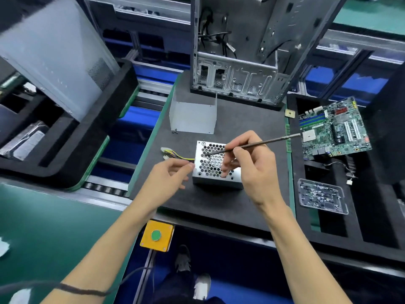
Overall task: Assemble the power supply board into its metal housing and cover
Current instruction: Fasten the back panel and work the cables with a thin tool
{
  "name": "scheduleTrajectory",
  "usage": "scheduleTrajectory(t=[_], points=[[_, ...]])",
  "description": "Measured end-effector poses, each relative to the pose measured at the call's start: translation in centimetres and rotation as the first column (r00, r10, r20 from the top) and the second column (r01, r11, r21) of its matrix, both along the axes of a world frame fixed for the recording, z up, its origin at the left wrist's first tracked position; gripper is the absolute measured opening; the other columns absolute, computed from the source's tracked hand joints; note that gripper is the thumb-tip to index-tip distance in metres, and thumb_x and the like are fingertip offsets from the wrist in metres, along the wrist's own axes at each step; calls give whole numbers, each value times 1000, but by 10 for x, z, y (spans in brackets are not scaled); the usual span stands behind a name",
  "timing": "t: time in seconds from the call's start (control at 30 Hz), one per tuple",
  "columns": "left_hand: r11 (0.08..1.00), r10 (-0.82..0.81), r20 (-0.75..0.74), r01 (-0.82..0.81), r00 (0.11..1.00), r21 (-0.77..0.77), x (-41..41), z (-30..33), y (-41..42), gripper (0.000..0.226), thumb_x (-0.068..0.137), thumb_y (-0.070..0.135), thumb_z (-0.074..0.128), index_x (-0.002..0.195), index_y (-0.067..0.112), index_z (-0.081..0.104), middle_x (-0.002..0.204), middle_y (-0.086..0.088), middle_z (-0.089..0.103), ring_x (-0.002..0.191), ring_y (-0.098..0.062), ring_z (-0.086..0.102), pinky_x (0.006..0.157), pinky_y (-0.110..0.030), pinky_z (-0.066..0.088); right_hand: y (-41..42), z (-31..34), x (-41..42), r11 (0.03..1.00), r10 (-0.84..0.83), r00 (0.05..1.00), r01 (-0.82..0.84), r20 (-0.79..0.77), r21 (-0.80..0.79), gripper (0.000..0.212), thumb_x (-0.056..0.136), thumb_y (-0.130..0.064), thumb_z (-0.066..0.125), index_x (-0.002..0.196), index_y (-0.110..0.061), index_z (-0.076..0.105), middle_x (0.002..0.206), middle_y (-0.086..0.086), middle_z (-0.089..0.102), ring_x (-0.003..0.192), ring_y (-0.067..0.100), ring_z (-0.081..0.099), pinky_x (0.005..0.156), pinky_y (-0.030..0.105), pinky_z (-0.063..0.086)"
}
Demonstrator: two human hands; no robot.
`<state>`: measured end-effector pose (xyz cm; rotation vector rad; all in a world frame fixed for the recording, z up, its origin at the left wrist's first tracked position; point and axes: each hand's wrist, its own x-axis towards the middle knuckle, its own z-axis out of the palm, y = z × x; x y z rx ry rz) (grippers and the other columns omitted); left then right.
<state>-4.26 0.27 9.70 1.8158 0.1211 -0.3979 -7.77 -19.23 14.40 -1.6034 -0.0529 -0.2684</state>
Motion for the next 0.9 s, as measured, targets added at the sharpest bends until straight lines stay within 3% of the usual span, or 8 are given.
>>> scheduleTrajectory(t=[0.13, 0.23, 0.4, 0.67, 0.9], points=[[981, 11, -70, -24, 997, -194, -15, -11, 0, 11, 95, 20, 69, 102, 23, 76, 99, 3, 78, 93, -12, 73, 74, -25, 60, 2, -9, -12, 993, 41, 999, -43, -21, -108, 15, 90, -24, 47, 85, -22, 61, 65, 3, 61, 56, 17, 59, 52, 33, 54], [969, 7, -36, -15, 999, -247, -18, -13, 0, 18, 93, 10, 69, 107, 18, 77, 100, 3, 79, 93, -9, 72, 77, -25, 59, 3, -13, -17, 977, 51, 998, -56, -28, -207, 15, 90, -29, 46, 86, -26, 60, 67, 5, 62, 55, 17, 60, 52, 39, 56], [959, 59, -15, -60, 998, -277, -24, -15, -5, 22, 93, 7, 68, 114, 11, 75, 106, -2, 78, 103, -17, 71, 83, -29, 60, 6, -18, -17, 924, 56, 998, -55, -7, -379, 14, 93, -31, 46, 87, -33, 59, 71, -1, 64, 58, 24, 61, 55, 54, 53], [955, 75, 9, -69, 997, -288, -26, -17, -7, 19, 95, 10, 67, 110, 15, 77, 106, -1, 77, 105, -20, 70, 87, -35, 61, 10, -23, -12, 892, 62, 998, -63, -16, -447, 13, 94, -33, 46, 88, -38, 57, 71, 0, 63, 61, 28, 62, 54, 53, 54], [954, 76, 7, -71, 997, -291, -24, -22, -6, 22, 93, 11, 69, 114, 11, 75, 106, -3, 77, 102, -15, 72, 85, -31, 60, 15, -23, -11, 875, 50, 998, -65, -44, -480, 13, 93, -33, 46, 88, -33, 58, 74, -6, 64, 62, 24, 62, 57, 52, 54]])
